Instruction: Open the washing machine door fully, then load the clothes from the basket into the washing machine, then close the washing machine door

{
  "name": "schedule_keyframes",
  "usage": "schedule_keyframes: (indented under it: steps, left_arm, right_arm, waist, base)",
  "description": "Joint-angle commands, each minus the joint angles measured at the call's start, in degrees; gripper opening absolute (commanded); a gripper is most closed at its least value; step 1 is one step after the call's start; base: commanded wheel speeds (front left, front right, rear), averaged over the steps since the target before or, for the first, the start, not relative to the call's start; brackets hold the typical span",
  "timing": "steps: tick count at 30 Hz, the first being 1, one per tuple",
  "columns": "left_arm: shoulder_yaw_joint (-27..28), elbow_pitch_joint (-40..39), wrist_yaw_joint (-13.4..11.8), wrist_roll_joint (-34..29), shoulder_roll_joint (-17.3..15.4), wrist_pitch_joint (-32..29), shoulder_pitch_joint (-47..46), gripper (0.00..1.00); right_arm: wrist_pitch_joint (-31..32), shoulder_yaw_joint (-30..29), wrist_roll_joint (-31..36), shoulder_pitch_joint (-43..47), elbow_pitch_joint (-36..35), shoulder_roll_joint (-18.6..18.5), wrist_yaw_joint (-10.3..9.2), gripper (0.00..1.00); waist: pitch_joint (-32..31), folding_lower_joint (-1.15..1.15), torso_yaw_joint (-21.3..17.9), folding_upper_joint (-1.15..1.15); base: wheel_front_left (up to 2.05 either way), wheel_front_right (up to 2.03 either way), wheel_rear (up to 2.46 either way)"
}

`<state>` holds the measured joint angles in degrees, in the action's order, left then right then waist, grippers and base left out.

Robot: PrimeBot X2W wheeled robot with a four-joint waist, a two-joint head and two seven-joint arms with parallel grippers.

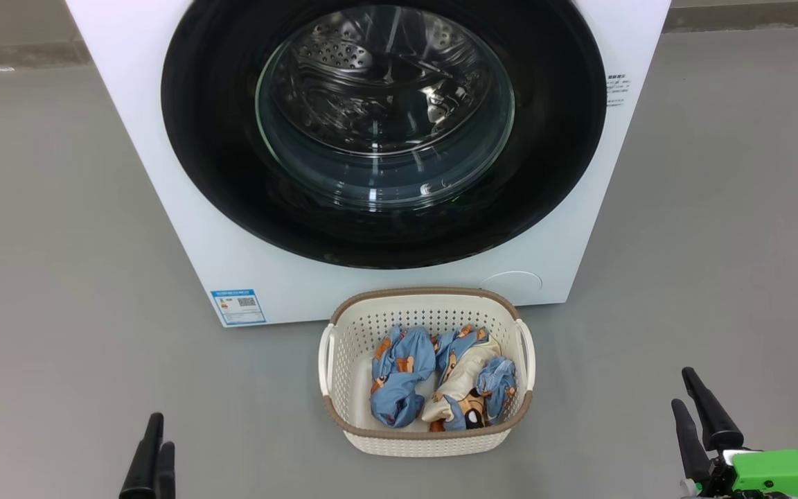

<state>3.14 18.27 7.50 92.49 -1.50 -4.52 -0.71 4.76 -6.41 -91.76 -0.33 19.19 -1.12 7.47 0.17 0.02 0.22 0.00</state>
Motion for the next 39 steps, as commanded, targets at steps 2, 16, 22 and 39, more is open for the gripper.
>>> schedule_keyframes:
  steps: [2, 16, 22, 39]
  left_arm:
    - [-0.3, -2.29, 0.01, -1.47, -1.29, 0.64, -1.27, 1.0]
    - [-0.9, -4.12, 0.01, -9.65, -2.06, 3.02, -1.15, 1.0]
    - [-1.45, -4.87, 0.01, -14.18, -2.39, 4.03, -1.08, 1.0]
    - [-2.72, -5.54, 0.0, -26.71, -3.04, 6.89, -0.71, 1.0]
  right_arm:
    - [-0.82, 0.55, 1.01, -1.75, -1.73, -1.12, 0.01, 1.0]
    - [-3.27, 2.97, 8.04, -2.89, -1.92, -2.56, 0.01, 1.0]
    - [-4.28, 3.83, 12.5, -3.28, -2.61, -3.08, 0.01, 1.0]
    - [-7.14, 7.24, 24.56, -3.42, -4.14, -4.76, 0.02, 1.0]
  waist:
    - [0.05, -0.02, 0.05, 0.0]
    - [0.03, -0.02, 0.31, 0.0]
    - [0.05, -0.02, 0.5, 0.0]
    - [-0.13, -0.02, 1.12, 0.0]
  base:
    - [0.0, 0.0, 0.0]
    - [0.0, 0.0, 0.0]
    - [0.0, 0.0, 0.0]
    - [0.0, 0.0, 0.0]
